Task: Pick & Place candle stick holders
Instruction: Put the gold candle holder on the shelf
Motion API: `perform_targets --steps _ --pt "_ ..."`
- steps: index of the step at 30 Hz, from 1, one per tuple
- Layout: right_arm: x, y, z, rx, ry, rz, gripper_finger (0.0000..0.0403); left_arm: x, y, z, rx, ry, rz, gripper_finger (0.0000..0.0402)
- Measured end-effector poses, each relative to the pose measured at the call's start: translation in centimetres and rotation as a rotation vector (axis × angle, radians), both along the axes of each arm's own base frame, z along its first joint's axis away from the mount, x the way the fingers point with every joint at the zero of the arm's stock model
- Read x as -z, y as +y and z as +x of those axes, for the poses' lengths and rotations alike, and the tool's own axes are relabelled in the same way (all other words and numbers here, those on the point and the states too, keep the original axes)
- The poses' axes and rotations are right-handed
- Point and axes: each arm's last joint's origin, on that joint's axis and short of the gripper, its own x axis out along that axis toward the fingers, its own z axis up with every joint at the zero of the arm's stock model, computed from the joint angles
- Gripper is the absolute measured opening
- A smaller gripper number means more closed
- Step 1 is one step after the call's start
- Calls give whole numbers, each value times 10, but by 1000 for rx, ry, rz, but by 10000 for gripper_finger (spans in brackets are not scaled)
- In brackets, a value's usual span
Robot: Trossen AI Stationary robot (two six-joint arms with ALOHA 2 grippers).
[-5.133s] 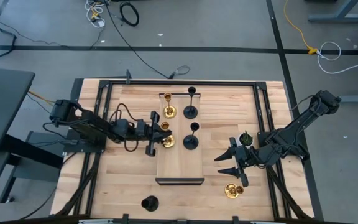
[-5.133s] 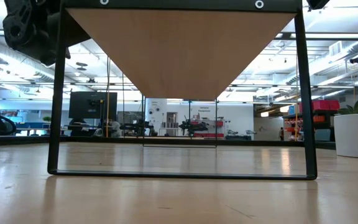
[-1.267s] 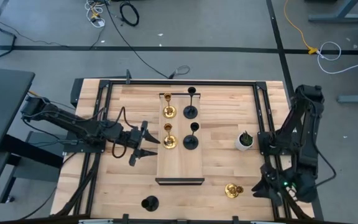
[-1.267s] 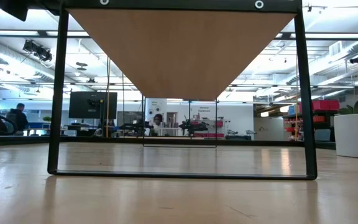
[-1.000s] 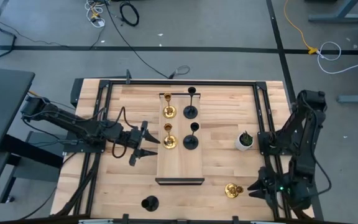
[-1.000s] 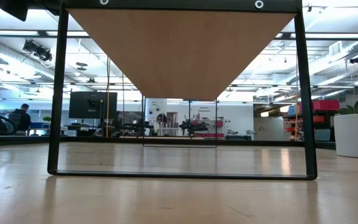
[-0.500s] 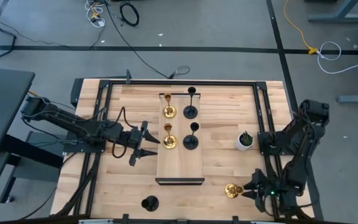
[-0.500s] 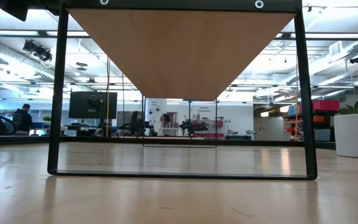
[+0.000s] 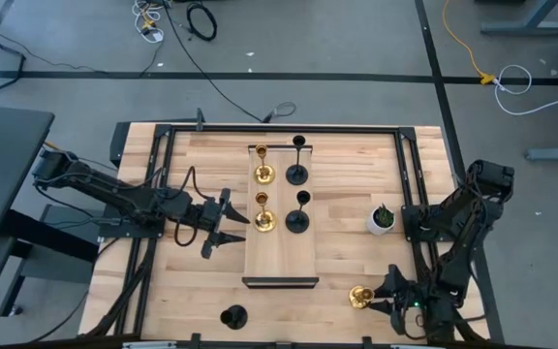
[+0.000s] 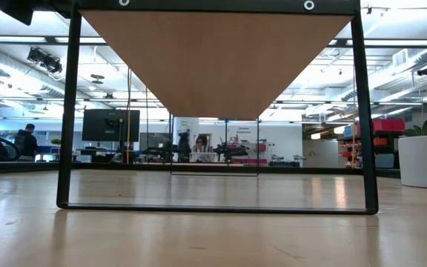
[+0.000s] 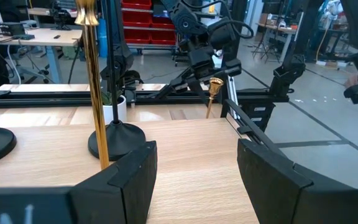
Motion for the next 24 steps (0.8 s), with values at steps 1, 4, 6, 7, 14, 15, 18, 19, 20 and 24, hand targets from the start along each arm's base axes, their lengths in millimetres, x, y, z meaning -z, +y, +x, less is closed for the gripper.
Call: perform_targets --steps 1,4,6,7,14,15,18,19,20,24 --pt "0 0 1 -3 -1 -4 135 0 0 0 0 0 0 225" --pt "1 -1 1 -10 27 -10 135 0 0 0 0 0 0 225" --pt "2 -2 1 -7 32 -13 135 0 0 0 0 0 0 225" --pt "1 -2 1 -5 28 -14 135 0 0 0 0 0 0 225" --pt "1 -4 4 6 -3 -47 135 0 0 0 0 0 0 225" --pt "1 -4 5 9 -3 -49 135 0 0 0 0 0 0 225" --pt "1 -6 9 16 -6 -64 135 0 0 0 0 0 0 225" --pt "1 -7 11 21 -8 -67 135 0 0 0 0 0 0 225" --pt "1 -7 13 24 -9 -71 135 0 0 0 0 0 0 225" --pt "0 -8 16 -4 1 -92 132 0 0 0 0 0 0 225"
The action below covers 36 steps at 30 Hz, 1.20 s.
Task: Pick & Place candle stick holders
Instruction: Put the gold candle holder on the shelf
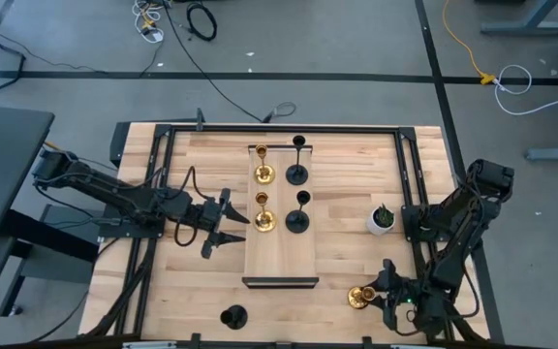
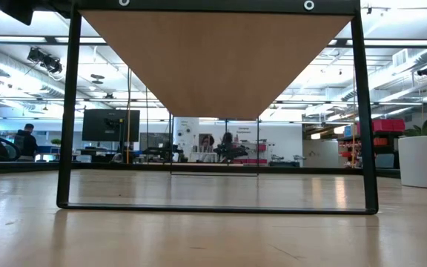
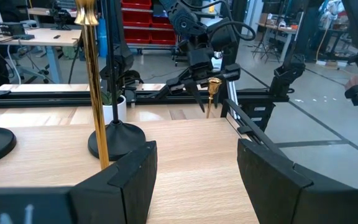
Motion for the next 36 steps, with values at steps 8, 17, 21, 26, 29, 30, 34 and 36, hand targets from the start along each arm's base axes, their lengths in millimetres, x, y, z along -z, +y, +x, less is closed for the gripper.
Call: perform_targets --steps 8,17,21,26,29,30,34,36 --pt "-1 0 0 4 -17 -16 20 0 0 0 0 2 0 225" --pt "0 -4 3 28 -31 -51 7 2 0 0 -1 25 0 225" --pt "-2 -6 5 32 -17 -33 5 3 0 0 -2 33 -12 225" --pt "-18 -9 10 18 -9 -26 4 3 0 0 -2 33 -12 225" --pt "-40 -10 15 7 -21 -42 3 3 0 0 4 34 -20 225" --pt "-49 -10 17 -2 -32 -57 3 3 0 0 16 35 -22 225" --pt "-92 -6 28 -48 -110 -144 2 3 -2 -1 87 38 -34 225" --pt "-114 -3 35 -78 -147 -186 2 3 -3 -1 123 38 -39 225"
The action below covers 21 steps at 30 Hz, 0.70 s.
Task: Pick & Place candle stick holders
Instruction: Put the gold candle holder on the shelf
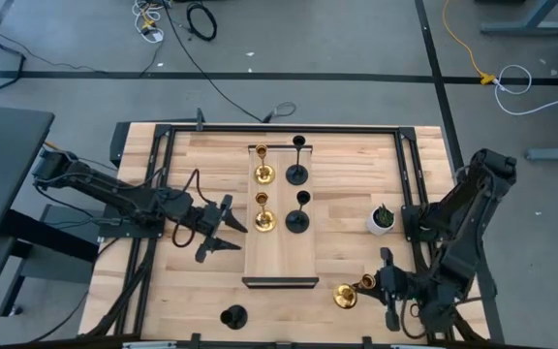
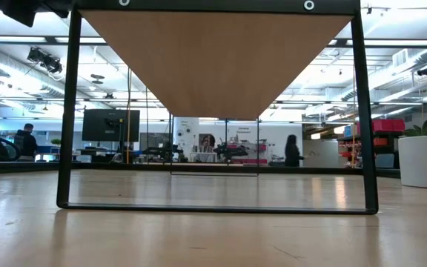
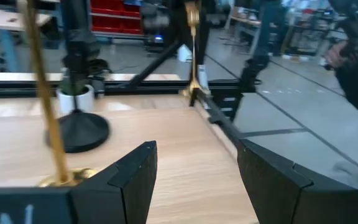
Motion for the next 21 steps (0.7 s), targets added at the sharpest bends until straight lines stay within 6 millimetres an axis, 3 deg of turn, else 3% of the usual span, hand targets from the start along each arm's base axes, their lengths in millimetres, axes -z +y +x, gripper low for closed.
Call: perform_targets --steps 5,10,16,21 --pt "-48 1 15 -53 -93 -66 2 -2 -3 -1 34 -21 -8 224" --pt "-77 -6 30 -54 -151 -71 1 -11 -11 -3 84 -103 -33 224" --pt "-87 -17 56 -71 -206 -39 1 -16 -18 -5 82 -156 -48 224" --pt "-80 -22 88 -100 -220 -28 1 -18 -20 -6 73 -172 -55 224"
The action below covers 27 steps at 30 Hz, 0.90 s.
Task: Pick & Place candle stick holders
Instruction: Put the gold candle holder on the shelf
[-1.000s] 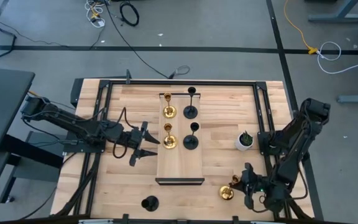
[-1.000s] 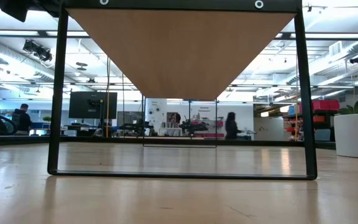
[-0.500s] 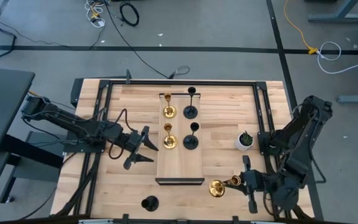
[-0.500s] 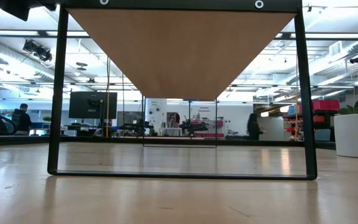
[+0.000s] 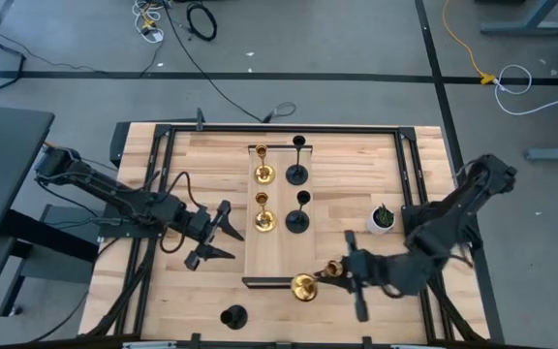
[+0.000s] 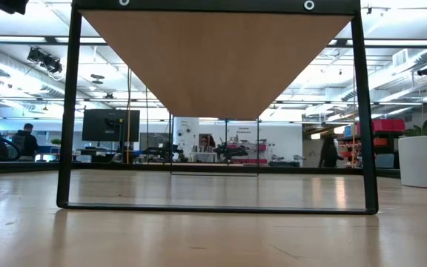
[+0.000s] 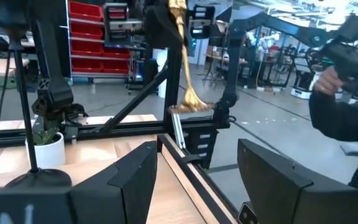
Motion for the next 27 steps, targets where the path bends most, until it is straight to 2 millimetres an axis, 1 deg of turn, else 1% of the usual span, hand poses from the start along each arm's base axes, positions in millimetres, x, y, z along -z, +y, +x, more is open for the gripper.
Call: perform_targets --steps 4,9,12,16,22,27 --pt "10 -6 23 -22 15 6 1 -1 0 0 -16 -4 -29 224" --pt "19 -15 45 -47 16 -4 1 -1 1 2 -46 -14 -37 224" --pt "19 -22 57 -68 -21 -4 1 0 0 5 -49 -25 -43 224" --pt "15 -28 71 -90 -19 -26 1 2 -2 9 -43 -31 -64 224" --pt "11 -30 98 -109 44 -93 1 5 -4 14 -42 -37 -67 224" --pt "3 -32 121 -121 56 -139 1 0 -9 16 -25 -45 -76 224"
